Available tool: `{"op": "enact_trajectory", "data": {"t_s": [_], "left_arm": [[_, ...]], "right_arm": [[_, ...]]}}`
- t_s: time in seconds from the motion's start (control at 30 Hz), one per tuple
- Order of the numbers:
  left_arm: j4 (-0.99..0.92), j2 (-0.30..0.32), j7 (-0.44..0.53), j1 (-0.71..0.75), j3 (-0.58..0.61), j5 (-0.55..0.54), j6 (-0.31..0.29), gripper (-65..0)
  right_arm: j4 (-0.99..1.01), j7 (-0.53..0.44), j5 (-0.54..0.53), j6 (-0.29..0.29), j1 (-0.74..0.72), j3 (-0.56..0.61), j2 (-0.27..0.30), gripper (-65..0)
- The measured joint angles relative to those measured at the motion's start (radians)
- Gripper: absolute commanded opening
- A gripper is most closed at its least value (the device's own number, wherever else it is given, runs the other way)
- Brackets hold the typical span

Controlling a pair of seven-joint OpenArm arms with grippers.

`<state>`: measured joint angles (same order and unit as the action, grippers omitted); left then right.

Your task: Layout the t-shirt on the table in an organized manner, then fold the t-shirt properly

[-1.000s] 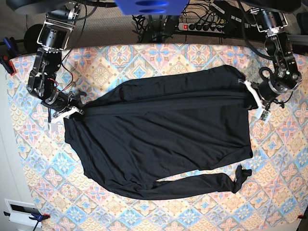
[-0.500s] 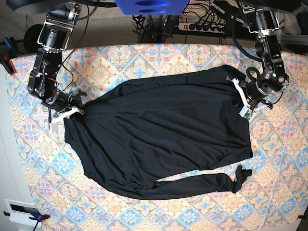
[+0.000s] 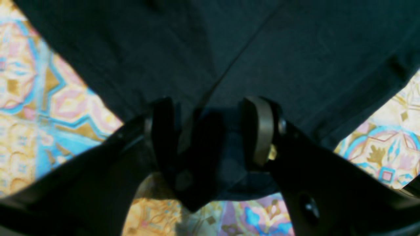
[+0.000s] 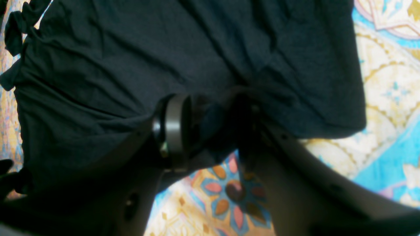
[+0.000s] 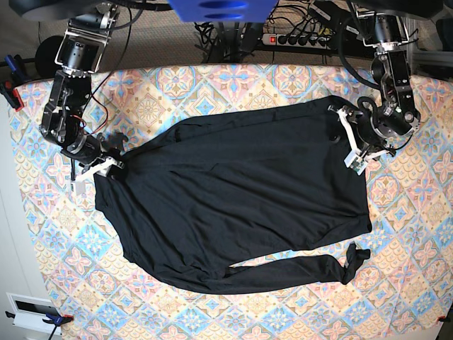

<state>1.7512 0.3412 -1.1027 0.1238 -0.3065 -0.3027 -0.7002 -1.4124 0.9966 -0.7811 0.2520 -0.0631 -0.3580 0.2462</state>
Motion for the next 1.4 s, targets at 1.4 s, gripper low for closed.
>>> {"op": "enact_trajectory", "data": {"t_s": [1.4], "left_arm": [[0.231,0.224,0.002,0.079,0.188,-0.003,0.0,-39.4]], "right_arm": [[0.216,0.037,-0.27,0.015,0.082,-0.304,-0.013,-41.5]]}}
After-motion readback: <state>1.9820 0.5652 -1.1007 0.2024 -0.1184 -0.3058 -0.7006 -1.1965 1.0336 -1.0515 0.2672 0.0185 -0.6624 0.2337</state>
